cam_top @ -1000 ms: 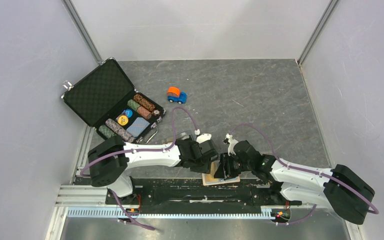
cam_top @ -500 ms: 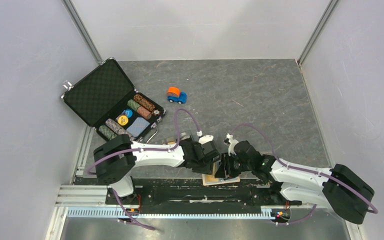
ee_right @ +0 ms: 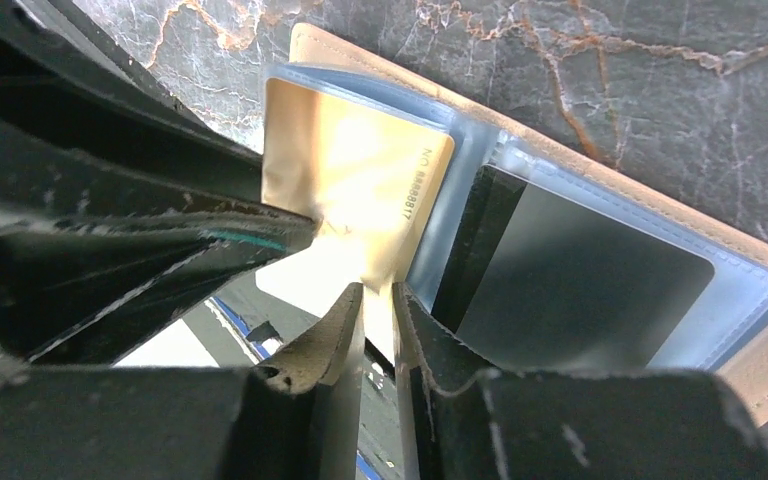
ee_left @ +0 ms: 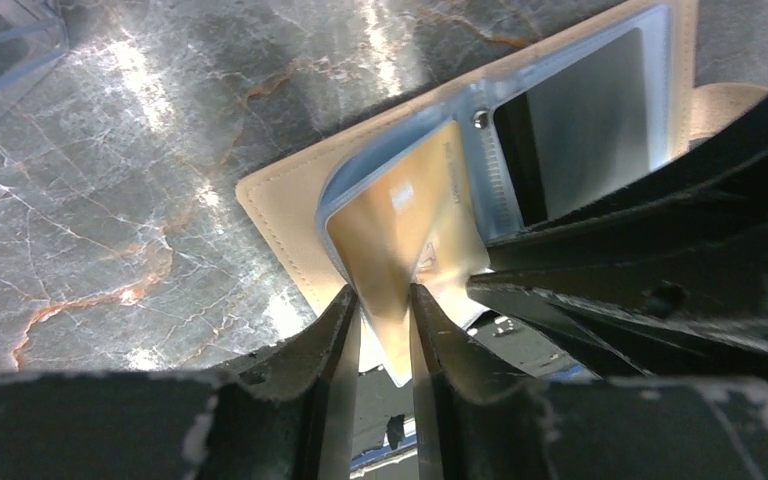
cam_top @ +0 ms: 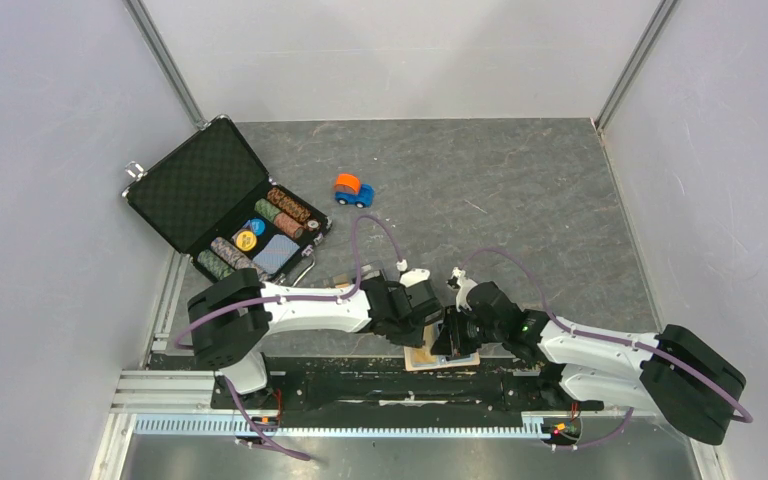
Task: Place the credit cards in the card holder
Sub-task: Turn over the card slot in the card holder.
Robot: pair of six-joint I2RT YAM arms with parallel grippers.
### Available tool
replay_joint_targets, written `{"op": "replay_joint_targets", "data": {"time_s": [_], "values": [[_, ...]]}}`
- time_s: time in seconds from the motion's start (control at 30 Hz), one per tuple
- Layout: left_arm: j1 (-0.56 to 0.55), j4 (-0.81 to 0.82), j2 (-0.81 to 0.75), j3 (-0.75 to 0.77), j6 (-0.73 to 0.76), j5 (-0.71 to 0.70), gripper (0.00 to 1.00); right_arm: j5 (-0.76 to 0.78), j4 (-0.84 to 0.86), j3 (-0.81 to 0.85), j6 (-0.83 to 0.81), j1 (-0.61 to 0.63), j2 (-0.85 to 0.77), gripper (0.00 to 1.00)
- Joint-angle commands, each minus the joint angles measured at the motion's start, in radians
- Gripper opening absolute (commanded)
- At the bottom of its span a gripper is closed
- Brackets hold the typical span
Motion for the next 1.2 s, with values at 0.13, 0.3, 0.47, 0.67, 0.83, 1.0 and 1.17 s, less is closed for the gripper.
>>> {"op": "replay_joint_targets", "data": {"time_s": [0.13,0.3,0.47,0.67,0.83,1.0,1.17], "values": [[-0.042,-0.088,0.008,0.121,0.051,-0.015,0.47,0.022,-0.005,-0.003,-0.003,0.014,-0.022,0.19],[-0.051,-0.13,0.045,0.167,0.075,-0.021,0.56,0.024,-0.016,0.007,-0.002,0.014,-0.035,0.2],[-0.054,-0.168,0.067,0.206,0.091,-0.033,0.52,0.027,-0.032,0.019,-0.006,0.014,-0.047,0.22],[-0.062,-0.246,0.11,0.27,0.12,-0.056,0.64,0.025,-0.036,0.026,-0.011,0.015,-0.048,0.23],[-0.068,-0.245,0.125,0.288,0.129,-0.052,0.64,0.027,-0.038,0.024,-0.011,0.015,-0.057,0.24],[-0.067,-0.186,0.113,0.253,0.114,-0.037,0.63,0.033,-0.039,0.015,-0.013,0.015,-0.056,0.24],[-0.058,-0.145,0.098,0.187,0.082,-0.03,0.68,0.043,-0.041,0.006,-0.021,0.016,-0.031,0.24]]}}
